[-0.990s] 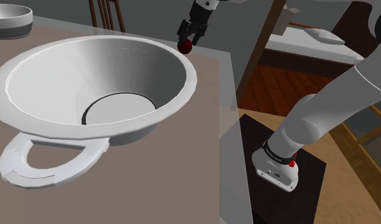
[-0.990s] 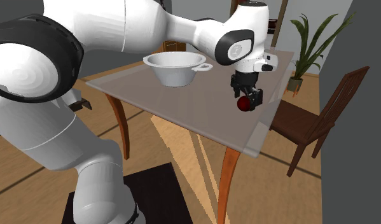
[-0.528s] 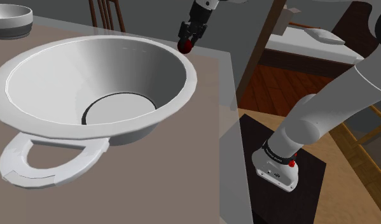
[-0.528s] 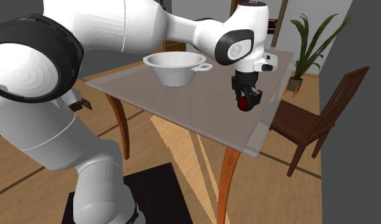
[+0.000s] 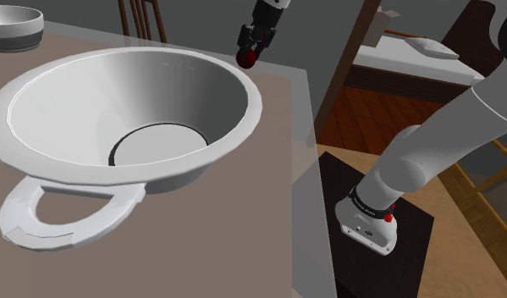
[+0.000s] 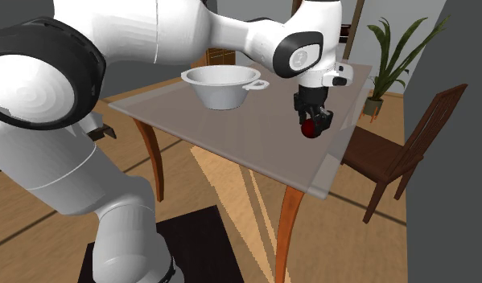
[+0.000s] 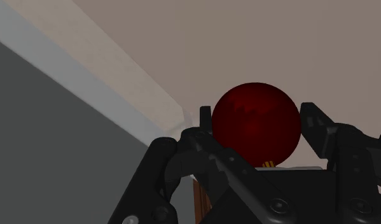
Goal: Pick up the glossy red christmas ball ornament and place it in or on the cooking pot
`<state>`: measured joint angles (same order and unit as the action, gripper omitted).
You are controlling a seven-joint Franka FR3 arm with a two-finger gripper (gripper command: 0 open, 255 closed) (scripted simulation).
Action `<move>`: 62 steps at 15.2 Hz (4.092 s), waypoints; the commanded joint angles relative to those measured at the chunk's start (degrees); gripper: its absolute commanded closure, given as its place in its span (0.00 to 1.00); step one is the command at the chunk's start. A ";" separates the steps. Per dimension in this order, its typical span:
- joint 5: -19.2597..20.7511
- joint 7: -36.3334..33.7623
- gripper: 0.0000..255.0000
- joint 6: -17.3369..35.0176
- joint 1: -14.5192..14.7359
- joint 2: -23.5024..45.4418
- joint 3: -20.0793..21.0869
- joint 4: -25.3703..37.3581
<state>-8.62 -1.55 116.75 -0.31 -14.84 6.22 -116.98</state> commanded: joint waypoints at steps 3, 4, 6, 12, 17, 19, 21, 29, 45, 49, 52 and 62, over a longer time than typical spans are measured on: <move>0.19 -0.36 1.00 -3.11 -0.06 -0.10 -0.08 3.02; 0.24 -0.45 1.00 -3.87 -0.08 -0.04 -0.10 3.84; 0.34 -0.63 1.00 -5.40 -0.11 0.10 -0.13 5.53; 0.63 -1.18 1.00 -10.02 -0.20 0.85 -0.22 10.92; 0.86 -1.65 1.00 -13.94 -0.25 1.84 -0.27 15.84; 0.95 -1.85 1.00 -15.53 -0.27 2.33 -0.28 17.93; 1.04 -2.05 1.00 -17.13 -0.29 2.88 -0.29 20.10; 1.43 -2.91 1.00 -23.82 -0.33 5.75 -0.28 29.69; 3.47 -16.02 1.00 -27.86 4.78 5.08 7.39 34.32; 4.48 -21.81 1.00 -27.45 6.96 5.05 11.14 34.25; 5.54 -26.33 1.00 -27.33 8.62 5.80 14.13 35.04; 12.98 -42.80 1.00 -28.86 15.47 13.91 25.10 43.50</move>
<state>3.29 -42.49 87.88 14.34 -2.10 30.21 -74.35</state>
